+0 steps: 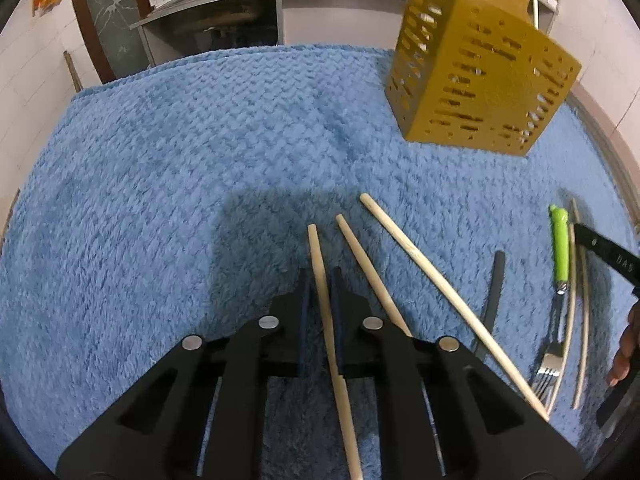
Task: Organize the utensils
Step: 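Raise the left gripper's chopstick over the holder while the right gripper carries its chopstick there, then open the left gripper over the holder while the right gripper releases its chopstick inside, then close the left gripper on another chopstick while the right gripper grasps a chopstick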
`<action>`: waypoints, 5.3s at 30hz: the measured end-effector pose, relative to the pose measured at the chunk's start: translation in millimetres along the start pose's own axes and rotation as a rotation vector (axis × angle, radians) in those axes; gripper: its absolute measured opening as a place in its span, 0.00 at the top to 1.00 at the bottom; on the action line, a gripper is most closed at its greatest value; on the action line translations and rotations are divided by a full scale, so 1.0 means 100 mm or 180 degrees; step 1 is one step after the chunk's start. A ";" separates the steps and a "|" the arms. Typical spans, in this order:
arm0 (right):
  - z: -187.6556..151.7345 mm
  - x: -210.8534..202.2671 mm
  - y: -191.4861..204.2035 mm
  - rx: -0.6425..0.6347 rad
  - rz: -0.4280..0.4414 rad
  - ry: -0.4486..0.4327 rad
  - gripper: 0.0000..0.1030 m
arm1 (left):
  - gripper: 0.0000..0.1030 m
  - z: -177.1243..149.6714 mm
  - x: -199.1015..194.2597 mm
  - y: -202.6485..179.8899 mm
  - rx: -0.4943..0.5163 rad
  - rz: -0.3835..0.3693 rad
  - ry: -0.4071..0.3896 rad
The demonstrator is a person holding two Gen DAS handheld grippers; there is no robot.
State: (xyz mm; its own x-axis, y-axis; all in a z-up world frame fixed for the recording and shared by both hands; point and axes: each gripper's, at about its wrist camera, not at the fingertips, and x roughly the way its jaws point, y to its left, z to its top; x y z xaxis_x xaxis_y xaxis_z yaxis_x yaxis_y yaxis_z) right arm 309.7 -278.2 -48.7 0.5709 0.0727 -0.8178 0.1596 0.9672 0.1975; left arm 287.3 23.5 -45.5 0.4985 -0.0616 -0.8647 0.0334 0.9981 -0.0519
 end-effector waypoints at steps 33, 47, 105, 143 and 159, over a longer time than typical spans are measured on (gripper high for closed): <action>0.07 -1.18 0.05 -0.0128 0.0437 -0.0935 0.94 | 0.96 0.20 -1.20 0.01 -0.0136 -0.0607 -0.1043; 0.67 -1.75 0.37 -0.0318 0.0571 -0.1546 0.95 | 0.96 0.80 -1.82 -0.24 -0.0062 -0.0843 -0.1527; 1.08 -0.99 0.74 -0.0743 0.0327 -0.1693 0.47 | 0.29 1.37 -1.26 -0.29 -0.0017 -0.0442 -0.1896; -0.34 -0.53 0.36 -0.0466 -0.0213 -0.0822 0.29 | 0.37 -0.15 -0.46 0.01 -0.0233 -0.0185 -0.0607; -0.32 -0.09 0.39 -0.0189 -0.0308 -0.0295 0.64 | 0.72 -0.07 0.03 -0.23 -0.0293 -0.0021 -0.0060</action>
State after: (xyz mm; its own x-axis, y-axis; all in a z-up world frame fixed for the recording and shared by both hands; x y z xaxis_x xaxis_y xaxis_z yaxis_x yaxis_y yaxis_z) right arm 285.3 -233.5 -51.2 0.6276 -0.0416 -0.7774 0.1711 0.9815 0.0856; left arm 282.5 0.4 -50.3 0.5149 -0.0675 -0.8546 -0.0425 0.9937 -0.1041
